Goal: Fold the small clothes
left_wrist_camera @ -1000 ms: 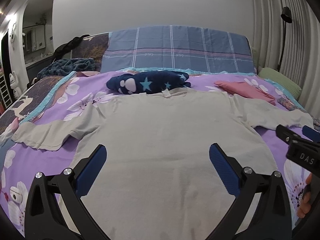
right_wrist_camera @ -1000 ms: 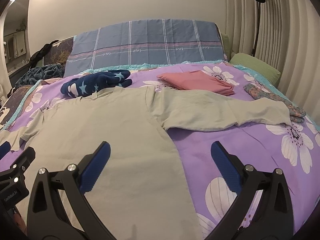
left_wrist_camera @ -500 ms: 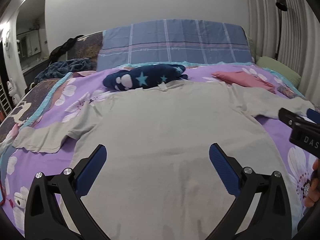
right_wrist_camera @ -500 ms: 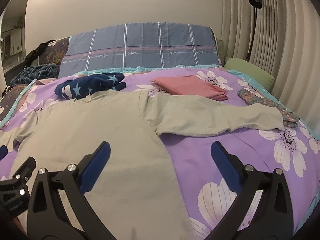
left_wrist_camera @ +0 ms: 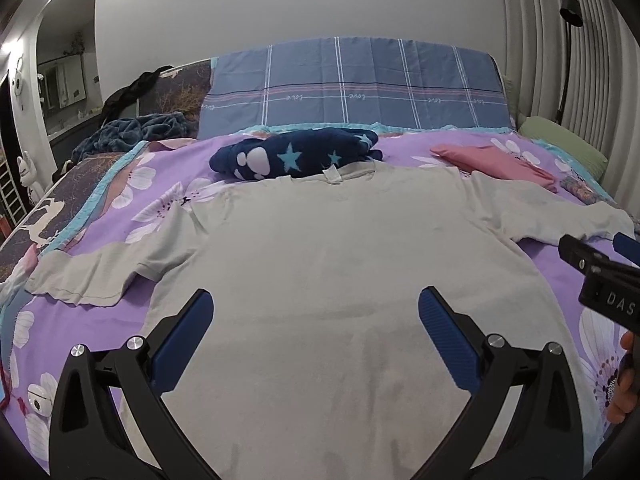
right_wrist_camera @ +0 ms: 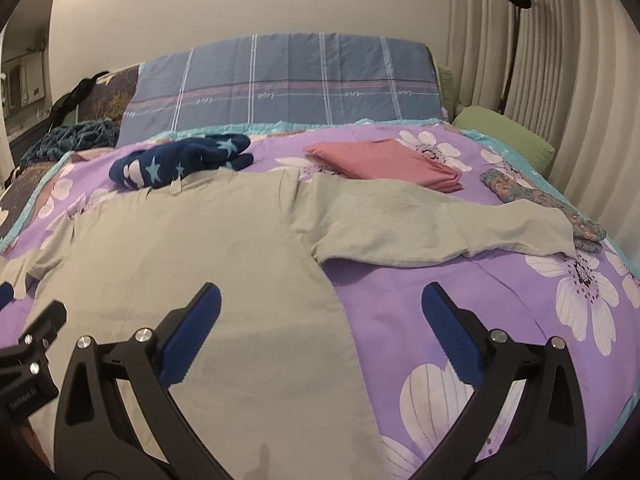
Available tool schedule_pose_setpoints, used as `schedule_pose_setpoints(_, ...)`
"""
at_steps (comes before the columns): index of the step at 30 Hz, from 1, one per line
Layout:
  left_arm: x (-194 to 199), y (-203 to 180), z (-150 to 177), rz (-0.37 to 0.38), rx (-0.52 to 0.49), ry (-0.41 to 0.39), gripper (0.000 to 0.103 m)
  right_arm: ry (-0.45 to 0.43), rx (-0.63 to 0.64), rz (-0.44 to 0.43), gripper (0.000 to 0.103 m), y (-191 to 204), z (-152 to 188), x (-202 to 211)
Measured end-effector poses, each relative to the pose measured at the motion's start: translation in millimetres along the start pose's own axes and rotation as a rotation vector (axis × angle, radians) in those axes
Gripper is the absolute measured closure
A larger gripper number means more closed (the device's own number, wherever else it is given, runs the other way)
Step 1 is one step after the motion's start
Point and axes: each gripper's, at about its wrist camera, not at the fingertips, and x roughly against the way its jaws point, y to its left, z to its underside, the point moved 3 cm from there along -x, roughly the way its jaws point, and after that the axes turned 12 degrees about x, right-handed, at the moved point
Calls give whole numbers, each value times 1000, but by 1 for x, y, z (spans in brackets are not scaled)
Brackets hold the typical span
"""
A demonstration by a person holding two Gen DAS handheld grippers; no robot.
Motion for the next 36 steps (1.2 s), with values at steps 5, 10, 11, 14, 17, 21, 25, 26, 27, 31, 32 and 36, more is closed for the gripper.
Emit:
schedule_pose_setpoints(5,-3,3,0,13,18,11,1,4,11,-11,2,3,1,0)
schedule_pose_setpoints(10,-4,12,-1,24,37,20,1,-14,11,-18,2,2,2,3)
schedule_pose_setpoints(11,-4,15,-1,27,41,17,1,-20,13,-14,2,2,3,4)
schedule_pose_setpoints(14,-6,36,-3,29,71,28,1,-6,11,-18,2,1,3,2)
schedule_pose_setpoints(17,-9,90,-9,66,210,53,1,-1,19,-19,2,3,3,0)
schedule_pose_setpoints(21,-12,184,-12,-30,387,29,15,30,53,-14,2,10,4,-8)
schedule_pose_setpoints(25,-35,294,-6,-133,587,105,49,25,71,-26,2,19,3,-5)
schedule_pose_setpoints(26,-40,318,-3,-136,655,116,51,21,78,-18,2,20,3,-4)
schedule_pose_setpoints(27,-45,340,0,-141,718,119,51,20,86,-5,2,21,2,-5)
schedule_pose_setpoints(31,-63,413,6,-182,895,103,51,46,86,-12,2,25,1,-8)
schedule_pose_setpoints(32,-69,427,3,-203,905,98,51,46,90,-8,2,26,1,-8)
schedule_pose_setpoints(36,-87,463,-9,-249,955,63,51,48,109,9,2,34,-3,-11)
